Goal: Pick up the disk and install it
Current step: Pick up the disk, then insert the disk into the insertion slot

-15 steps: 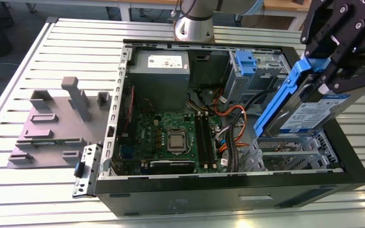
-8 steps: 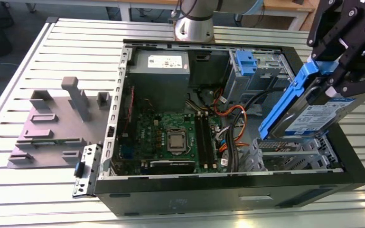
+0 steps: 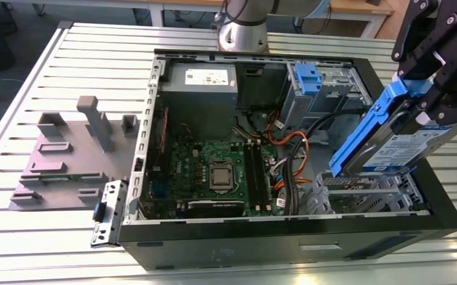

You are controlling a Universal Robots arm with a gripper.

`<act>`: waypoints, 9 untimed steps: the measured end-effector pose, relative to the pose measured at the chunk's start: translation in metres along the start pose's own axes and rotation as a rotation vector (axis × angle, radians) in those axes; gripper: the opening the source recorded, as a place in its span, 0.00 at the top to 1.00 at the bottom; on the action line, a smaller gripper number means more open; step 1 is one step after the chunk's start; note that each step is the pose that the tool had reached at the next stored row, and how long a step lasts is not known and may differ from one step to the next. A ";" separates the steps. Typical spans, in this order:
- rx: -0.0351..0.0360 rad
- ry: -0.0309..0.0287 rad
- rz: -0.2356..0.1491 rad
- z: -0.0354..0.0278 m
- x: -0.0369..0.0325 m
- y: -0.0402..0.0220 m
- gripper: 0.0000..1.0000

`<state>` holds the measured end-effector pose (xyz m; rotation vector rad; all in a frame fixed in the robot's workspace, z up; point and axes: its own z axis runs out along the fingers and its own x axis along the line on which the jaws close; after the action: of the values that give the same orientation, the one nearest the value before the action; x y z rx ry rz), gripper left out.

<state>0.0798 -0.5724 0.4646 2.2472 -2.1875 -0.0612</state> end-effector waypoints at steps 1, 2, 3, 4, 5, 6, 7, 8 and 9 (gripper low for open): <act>0.0000 0.0001 0.000 0.0000 0.0000 -0.0006 0.63; -0.0001 0.0000 0.000 -0.0001 0.0000 -0.0009 0.63; -0.0001 0.0000 0.000 0.0000 0.0000 -0.0009 0.63; -0.0001 0.0001 0.000 -0.0001 0.0001 -0.0016 0.63; -0.0001 0.0000 0.000 -0.0001 0.0001 -0.0021 0.63; 0.0000 0.0001 0.000 -0.0001 0.0001 -0.0021 0.63; -0.0001 0.0001 0.000 -0.0001 0.0001 -0.0021 0.63; -0.0001 0.0001 0.000 -0.0001 0.0001 -0.0021 0.63; -0.0001 0.0002 0.000 -0.0001 0.0001 -0.0021 0.63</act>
<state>0.0819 -0.5725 0.4646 2.2470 -2.1874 -0.0610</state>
